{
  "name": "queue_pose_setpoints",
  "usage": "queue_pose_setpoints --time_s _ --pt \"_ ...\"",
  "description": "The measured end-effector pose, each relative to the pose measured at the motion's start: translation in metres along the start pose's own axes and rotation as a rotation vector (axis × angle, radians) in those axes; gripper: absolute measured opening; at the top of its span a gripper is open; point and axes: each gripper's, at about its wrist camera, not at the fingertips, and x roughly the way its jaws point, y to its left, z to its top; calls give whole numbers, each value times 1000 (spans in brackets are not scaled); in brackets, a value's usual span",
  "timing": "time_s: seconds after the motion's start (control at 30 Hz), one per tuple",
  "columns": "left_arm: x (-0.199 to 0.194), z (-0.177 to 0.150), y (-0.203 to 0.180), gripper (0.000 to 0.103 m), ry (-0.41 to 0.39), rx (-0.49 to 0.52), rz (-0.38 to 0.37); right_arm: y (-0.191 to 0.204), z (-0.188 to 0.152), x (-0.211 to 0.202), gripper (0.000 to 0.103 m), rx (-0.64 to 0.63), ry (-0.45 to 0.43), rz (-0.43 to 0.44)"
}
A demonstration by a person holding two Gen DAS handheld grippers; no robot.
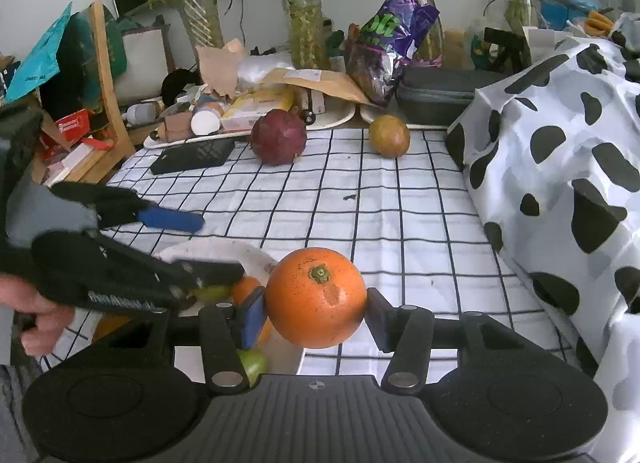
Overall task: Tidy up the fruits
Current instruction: 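Carry the tomato and orange to the plate and open the left tool, then lower the large orange onto the plate and open the right tool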
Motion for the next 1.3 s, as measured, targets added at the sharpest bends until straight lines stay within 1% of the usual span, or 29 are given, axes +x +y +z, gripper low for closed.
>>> queue_pose_setpoints --time_s 0.13,0.4,0.7,0.8,0.97,1.1,1.27,1.3 --pt "-18 -8 3 68 -16 -33 31 5 -7 -6 54 -11 7 17" --pt "-47 -34 -1 68 -3 -67 86 34 -24 -13 54 -88 42 79" --pt "-72 -57 0 68 -19 -111 126 70 -38 -6 54 -192 130 144" --pt "-76 -60 5 68 -27 -137 132 80 -40 0 54 -230 160 146" --pt "-78 -61 13 68 -32 -172 141 89 -43 12 54 -256 205 142" --pt "-78 -60 16 68 -38 -194 139 92 -46 21 54 -280 239 121" --pt "-78 -59 16 68 -42 -198 137 90 -47 21 55 -275 240 124" --pt "-79 -58 17 68 -41 -199 138 90 -47 21 64 -278 243 116"
